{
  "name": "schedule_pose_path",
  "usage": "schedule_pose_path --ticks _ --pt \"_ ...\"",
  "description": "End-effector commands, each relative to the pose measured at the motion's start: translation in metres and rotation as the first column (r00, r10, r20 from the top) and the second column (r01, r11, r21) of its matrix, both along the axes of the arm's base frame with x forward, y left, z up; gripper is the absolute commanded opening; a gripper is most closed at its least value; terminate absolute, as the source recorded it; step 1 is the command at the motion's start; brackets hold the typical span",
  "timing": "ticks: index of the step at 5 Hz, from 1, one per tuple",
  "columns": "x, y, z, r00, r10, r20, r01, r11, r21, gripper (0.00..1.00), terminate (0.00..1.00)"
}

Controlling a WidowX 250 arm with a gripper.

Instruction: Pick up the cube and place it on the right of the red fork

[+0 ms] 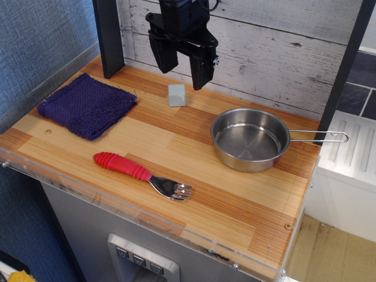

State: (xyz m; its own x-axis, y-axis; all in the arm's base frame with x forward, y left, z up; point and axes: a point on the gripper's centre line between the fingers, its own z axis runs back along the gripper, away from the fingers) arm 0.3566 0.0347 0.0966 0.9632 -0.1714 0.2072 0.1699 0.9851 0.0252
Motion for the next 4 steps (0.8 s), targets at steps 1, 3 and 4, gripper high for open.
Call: schedule_pose_path --ticks 1,3,4 --pt "0.029 0.011 0.007 0.936 0.348 0.050 -0.347 0.938 -0.025 1.00 0.00" --pt "0.047 0.021 -0.014 0.836 0.549 0.025 -0.549 0.836 -0.003 1.00 0.00" --pt "0.048 0.024 -0.032 0.827 0.562 0.008 -0.561 0.826 0.052 1.00 0.00"
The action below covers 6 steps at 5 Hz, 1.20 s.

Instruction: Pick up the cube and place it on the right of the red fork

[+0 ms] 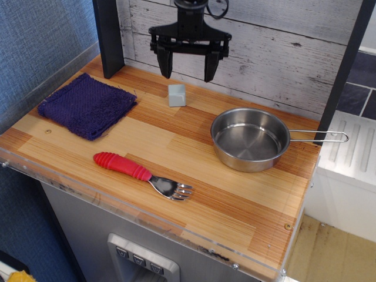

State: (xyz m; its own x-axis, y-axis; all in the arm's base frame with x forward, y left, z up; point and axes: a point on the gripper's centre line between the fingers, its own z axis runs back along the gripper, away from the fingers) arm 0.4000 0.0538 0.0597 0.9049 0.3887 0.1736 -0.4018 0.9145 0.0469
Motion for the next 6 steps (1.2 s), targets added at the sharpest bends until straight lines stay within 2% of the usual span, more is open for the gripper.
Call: schedule_pose_path --ticks 1,3,4,5,6 --pt "0.000 0.011 -0.006 1.000 0.004 -0.003 -0.004 0.998 0.059 1.00 0.00" --pt "-0.007 0.024 -0.019 0.999 0.002 -0.040 0.001 0.996 0.084 1.00 0.00" --pt "-0.006 0.034 -0.026 1.000 -0.004 -0.030 0.006 0.997 0.078 1.00 0.00" --pt "0.000 0.044 -0.027 0.998 -0.065 0.024 0.064 0.996 0.059 0.00 0.00" --pt "0.004 0.031 -0.025 0.996 -0.085 0.017 0.084 0.994 0.066 0.00 0.00"
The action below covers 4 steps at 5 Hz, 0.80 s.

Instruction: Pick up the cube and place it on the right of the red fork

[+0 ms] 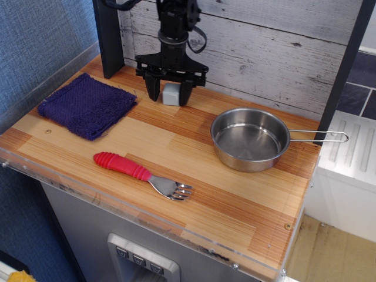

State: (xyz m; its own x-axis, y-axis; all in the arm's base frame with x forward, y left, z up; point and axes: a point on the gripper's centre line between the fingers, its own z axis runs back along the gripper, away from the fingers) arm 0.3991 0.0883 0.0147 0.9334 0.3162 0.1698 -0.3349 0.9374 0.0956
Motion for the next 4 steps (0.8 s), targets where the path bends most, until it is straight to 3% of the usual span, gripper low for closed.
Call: schedule_pose_path --ticks 1,2,4 --pt "0.000 -0.011 0.020 0.998 -0.035 0.043 0.034 0.999 0.010 0.00 0.00" --pt "-0.003 -0.013 0.025 0.997 -0.054 0.062 0.054 0.999 0.003 0.00 0.00" --pt "0.002 -0.009 0.075 0.968 -0.188 0.166 0.177 0.981 0.079 0.00 0.00"
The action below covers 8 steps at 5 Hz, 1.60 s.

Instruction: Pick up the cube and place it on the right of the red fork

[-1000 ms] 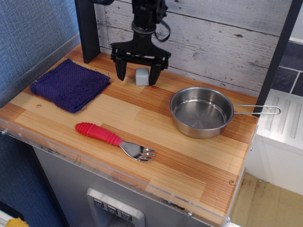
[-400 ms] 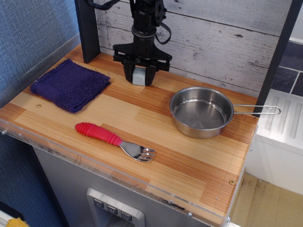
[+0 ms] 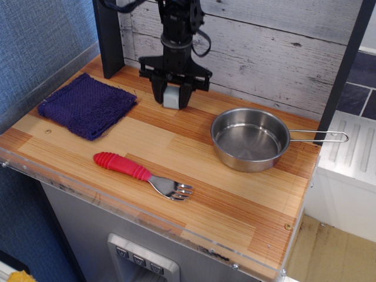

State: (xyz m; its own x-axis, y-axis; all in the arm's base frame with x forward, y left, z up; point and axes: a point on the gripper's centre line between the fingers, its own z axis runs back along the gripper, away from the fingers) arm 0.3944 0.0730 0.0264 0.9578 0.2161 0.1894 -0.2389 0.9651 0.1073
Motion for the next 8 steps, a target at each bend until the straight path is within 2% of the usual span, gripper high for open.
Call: schedule_pose_path --ticks 1,2,3,5,6,7,8 --pt "0.000 0.000 0.094 0.960 -0.172 0.220 0.166 0.985 0.046 0.00 0.00" --pt "-0.018 -0.014 0.111 0.945 -0.238 0.224 0.233 0.971 0.050 0.00 0.00" --pt "-0.043 -0.029 0.117 0.928 -0.293 0.232 0.291 0.956 0.042 0.00 0.00" --pt "-0.107 -0.068 0.116 0.878 -0.423 0.225 0.426 0.904 0.035 0.00 0.00" --pt "-0.139 -0.091 0.109 0.842 -0.501 0.199 0.506 0.862 0.032 0.00 0.00" --pt "-0.160 -0.107 0.095 0.794 -0.587 0.160 0.591 0.806 0.023 0.00 0.00" --pt "-0.163 -0.118 0.079 0.741 -0.661 0.119 0.664 0.748 0.024 0.00 0.00"
